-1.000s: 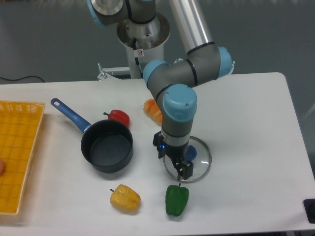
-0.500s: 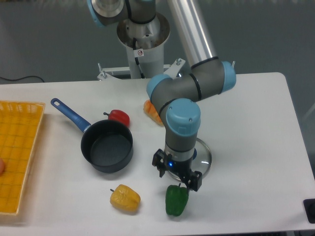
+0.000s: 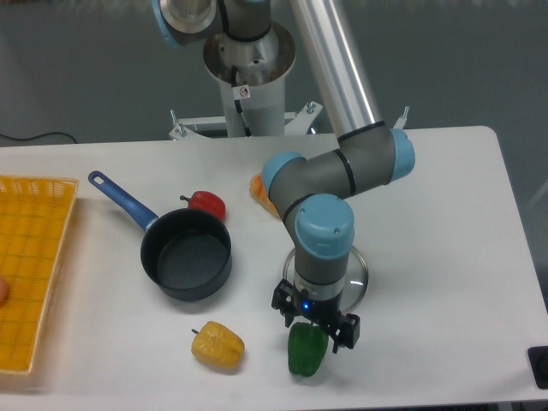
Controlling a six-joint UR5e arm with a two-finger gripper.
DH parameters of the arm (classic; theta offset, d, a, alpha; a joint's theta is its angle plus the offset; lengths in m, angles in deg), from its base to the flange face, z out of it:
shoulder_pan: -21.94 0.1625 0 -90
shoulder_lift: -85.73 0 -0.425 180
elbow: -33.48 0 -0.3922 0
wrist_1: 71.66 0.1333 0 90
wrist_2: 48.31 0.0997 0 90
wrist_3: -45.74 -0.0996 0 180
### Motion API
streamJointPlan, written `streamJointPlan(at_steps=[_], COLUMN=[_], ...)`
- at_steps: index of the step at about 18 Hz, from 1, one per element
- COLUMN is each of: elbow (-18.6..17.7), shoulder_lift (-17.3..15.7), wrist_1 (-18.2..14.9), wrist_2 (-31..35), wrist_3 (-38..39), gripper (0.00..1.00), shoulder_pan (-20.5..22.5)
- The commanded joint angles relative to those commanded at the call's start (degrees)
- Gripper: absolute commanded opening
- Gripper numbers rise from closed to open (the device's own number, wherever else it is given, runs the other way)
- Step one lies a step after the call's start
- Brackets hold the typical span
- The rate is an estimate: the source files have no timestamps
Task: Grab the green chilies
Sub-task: 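Lower the gripper around the green bell pepper and close it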
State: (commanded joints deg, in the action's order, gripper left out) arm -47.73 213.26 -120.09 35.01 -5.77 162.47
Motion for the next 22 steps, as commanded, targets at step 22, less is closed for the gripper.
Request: streamJointPlan(at_steps=[22], elbow=[0.08], shoulder_lift=[0.26], wrist_1=[-0.09], wrist_2=[-0.35], wrist_3=[4.83], gripper=[1.00], shoulder_pan=[-0.53])
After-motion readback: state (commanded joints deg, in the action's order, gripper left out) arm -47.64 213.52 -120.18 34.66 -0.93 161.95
